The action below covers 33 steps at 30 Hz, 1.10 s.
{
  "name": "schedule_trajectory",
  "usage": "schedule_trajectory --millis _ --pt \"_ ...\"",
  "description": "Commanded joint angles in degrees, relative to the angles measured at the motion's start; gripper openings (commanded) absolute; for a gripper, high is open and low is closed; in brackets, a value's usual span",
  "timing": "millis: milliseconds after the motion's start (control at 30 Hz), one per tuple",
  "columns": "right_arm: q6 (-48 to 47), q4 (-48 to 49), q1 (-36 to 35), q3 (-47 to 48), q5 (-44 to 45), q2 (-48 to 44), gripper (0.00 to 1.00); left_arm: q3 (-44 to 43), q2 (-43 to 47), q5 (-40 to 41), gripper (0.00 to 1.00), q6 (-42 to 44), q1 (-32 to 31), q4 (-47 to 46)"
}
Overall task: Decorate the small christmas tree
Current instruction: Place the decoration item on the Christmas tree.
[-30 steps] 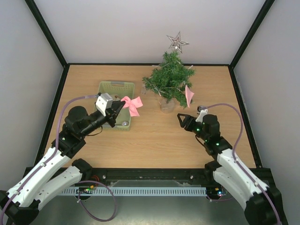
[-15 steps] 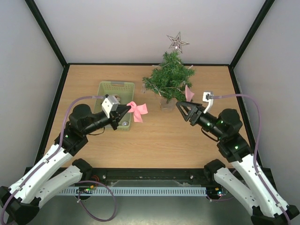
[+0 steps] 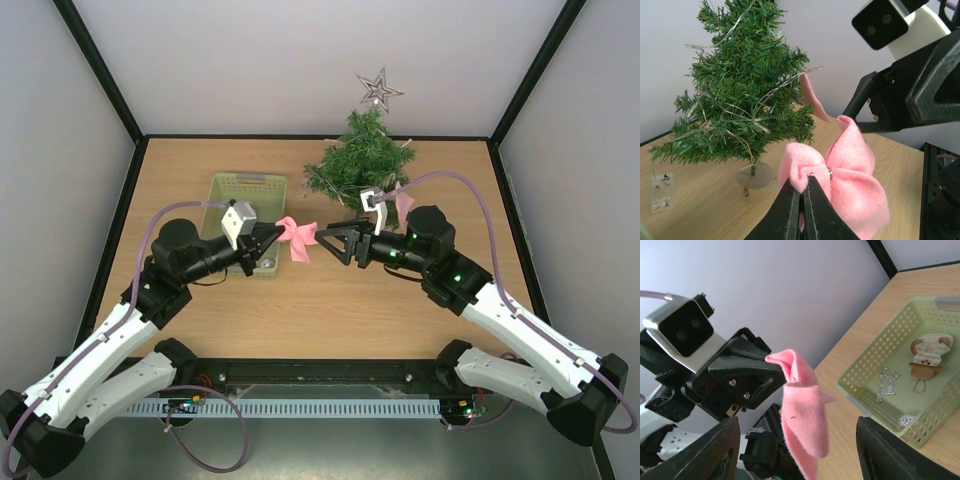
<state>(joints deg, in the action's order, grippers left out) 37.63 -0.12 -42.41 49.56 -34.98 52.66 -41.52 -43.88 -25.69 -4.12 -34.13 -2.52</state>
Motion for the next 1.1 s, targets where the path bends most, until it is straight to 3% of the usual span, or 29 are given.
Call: schedule_trajectory --millis 0,333,400,467,600,733,833,1033,1067 --pt "-3.74 2.92 -1.65 1.96 0.57 1.33 0.62 -0.05 0.36 -2.57 0.02 -1.51 -0.32 -3.70" --pt "-3.62 6.92 -2.04 1.08 -1.05 3.56 0.46 0.85 0.79 -3.92 0.02 -2.55 -0.41 -5.03" --pt "-4.02 7.26 -2.05 1.11 -1.22 3.39 0.30 0.84 0.89 -3.92 0.03 -2.65 -0.41 -5.12" --pt "-4.83 7.84 -2.03 0.75 -1.16 2.98 0.06 0.77 0.86 -3.93 0.02 -2.73 -0.41 -5.05" --pt "-8.20 7.03 -2.01 0.47 -0.68 1.83 0.02 0.54 1.09 -3.26 0.04 -3.05 -0.44 -5.06" --pt "-15.79 2.69 -2.03 2.25 3.34 0.00 0.02 -0.35 1.24 -1.38 0.25 -3.52 -0.41 -4.25" --pt "-22.88 -2.42 -2.04 6.27 7.72 -0.73 0.02 -1.20 1.37 0.35 0.50 -2.86 -0.46 -2.66" --pt "-33.33 -10.08 -1.97 13.78 19.66 0.91 0.02 -1.38 2.51 5.25 0.75 -0.45 -0.42 0.07" --pt "-34.36 -11.53 -1.89 14.96 22.48 1.83 0.02 -1.32 2.64 5.94 0.86 0.22 -0.41 0.80"
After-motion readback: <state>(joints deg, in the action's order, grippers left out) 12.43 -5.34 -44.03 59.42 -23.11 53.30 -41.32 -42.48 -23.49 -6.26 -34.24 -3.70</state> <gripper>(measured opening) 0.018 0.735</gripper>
